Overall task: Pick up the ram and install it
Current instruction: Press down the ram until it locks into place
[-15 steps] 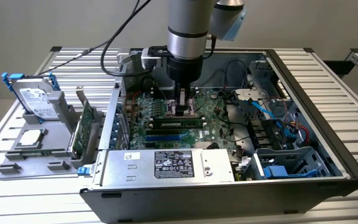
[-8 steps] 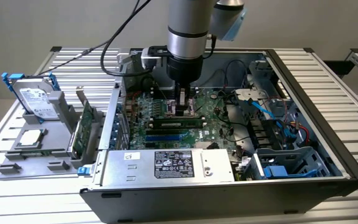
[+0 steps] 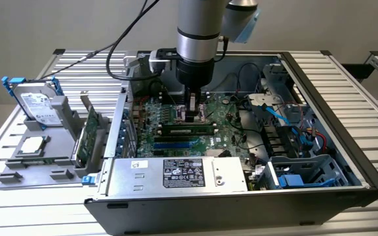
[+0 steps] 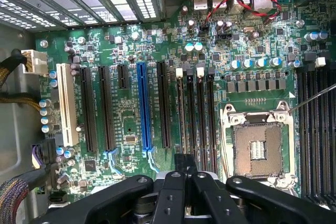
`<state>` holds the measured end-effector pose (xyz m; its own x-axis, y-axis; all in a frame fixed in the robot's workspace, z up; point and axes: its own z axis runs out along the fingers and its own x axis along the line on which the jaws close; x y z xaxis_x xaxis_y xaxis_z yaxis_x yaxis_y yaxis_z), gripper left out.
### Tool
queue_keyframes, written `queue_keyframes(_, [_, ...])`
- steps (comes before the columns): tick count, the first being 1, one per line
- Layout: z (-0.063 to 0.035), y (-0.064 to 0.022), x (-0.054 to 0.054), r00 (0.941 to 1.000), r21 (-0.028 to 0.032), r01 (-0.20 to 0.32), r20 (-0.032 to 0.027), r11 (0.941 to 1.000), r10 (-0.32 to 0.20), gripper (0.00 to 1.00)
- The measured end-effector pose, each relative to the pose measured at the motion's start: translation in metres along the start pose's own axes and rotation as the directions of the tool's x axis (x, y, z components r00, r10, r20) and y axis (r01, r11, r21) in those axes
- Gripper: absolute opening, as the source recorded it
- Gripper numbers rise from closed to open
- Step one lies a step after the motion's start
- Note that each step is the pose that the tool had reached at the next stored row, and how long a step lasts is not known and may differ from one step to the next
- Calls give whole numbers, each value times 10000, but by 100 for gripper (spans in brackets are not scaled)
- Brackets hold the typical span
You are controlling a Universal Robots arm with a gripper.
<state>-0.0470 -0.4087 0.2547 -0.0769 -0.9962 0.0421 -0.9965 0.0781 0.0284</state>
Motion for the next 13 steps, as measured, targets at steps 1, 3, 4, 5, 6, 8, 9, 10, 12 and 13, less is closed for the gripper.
queue_keyframes(1, [0,0,0,10000,0,0,0,10000,0,11])
queue_keyframes(3, [4,0,0,10000,0,0,0,10000,0,11])
queue_keyframes(4, [14,-1,-1,10000,0,0,-2,10000,0,11])
queue_keyframes(5, [29,-1,-2,10000,0,2,-1,10000,-2,11])
queue_keyframes(6, [41,-1,-2,10000,0,11,-1,10000,-11,11])
queue_keyframes(8, [66,-2,-3,10000,6,58,-3,10000,-58,11])
queue_keyframes(9, [79,-2,-4,10000,11,82,-2,10000,-82,11])
queue_keyframes(10, [92,-3,-5,9999,18,114,-3,9999,-114,11])
queue_keyframes(12, [110,-3,-7,9998,38,200,-3,9998,-200,11])
queue_keyframes(13, [116,-4,-7,9996,45,270,-6,9996,-270,11])
